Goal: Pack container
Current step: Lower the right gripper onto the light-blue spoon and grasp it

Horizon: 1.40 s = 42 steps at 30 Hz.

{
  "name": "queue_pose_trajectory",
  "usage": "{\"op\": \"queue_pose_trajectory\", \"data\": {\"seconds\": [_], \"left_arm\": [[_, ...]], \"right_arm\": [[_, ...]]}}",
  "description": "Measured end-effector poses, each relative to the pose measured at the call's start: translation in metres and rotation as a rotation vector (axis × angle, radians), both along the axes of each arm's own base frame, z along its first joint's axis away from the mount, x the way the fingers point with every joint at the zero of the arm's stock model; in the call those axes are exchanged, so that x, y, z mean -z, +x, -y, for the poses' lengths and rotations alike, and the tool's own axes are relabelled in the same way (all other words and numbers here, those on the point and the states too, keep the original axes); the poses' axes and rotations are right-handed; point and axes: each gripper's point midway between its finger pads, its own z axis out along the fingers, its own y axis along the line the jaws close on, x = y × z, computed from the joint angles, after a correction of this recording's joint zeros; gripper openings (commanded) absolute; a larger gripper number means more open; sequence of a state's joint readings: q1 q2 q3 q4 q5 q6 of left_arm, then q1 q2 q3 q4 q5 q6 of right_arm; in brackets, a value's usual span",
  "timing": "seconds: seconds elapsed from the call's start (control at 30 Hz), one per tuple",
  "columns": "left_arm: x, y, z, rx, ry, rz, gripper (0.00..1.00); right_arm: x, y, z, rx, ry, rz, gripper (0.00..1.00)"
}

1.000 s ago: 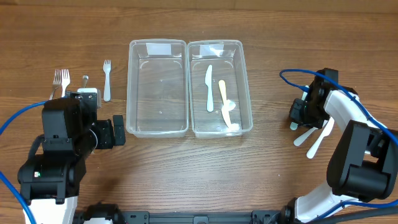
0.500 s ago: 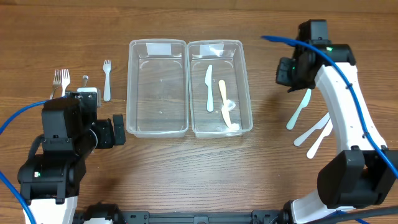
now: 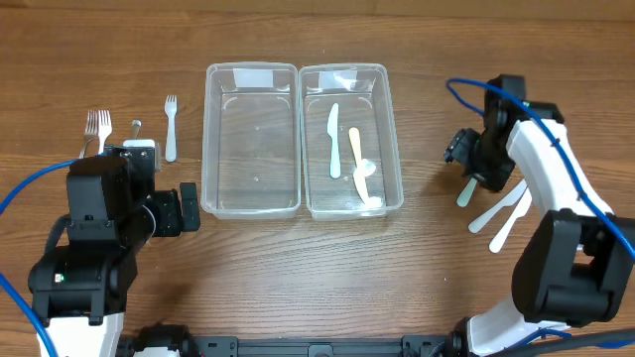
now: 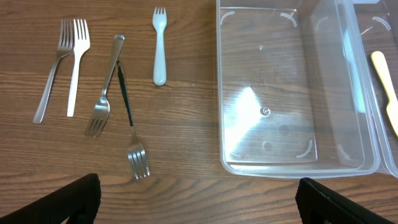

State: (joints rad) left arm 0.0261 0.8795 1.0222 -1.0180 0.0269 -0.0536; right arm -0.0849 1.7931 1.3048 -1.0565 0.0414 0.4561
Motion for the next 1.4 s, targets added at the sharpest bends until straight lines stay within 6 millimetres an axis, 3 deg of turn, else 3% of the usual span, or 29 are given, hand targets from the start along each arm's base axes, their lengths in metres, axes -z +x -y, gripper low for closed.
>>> {"op": "queue_pose_trajectory", "data": {"seconds": [0.3,0.73,1.03,1.2,1.27,1.4], "left_arm": [[0.001,-0.001,0.000,0.000,0.000,-0.005,1.00],[0.001,-0.001,0.000,0.000,0.000,-0.005,1.00],[0.001,-0.001,0.000,0.000,0.000,-0.005,1.00],[0.001,-0.001,0.000,0.000,0.000,-0.006,1.00],[0.001,-0.001,0.000,0.000,0.000,-0.006,1.00],[0.001,-0.001,0.000,0.000,0.000,-0.006,1.00]], "right_arm": [[0.029,-0.009,0.003,0.009,-0.020,0.002,0.82],[0.039,-0.016,0.028,0.034,-0.047,-0.001,0.80],[0.047,-0.023,0.027,0.009,-0.045,-0.023,0.79],[0.066,-0.026,0.024,0.003,-0.024,-0.072,0.79],[0.066,-0.025,0.023,0.003,-0.017,-0.072,0.75],[0.067,-0.023,0.022,0.003,-0.005,-0.070,0.58]]}}
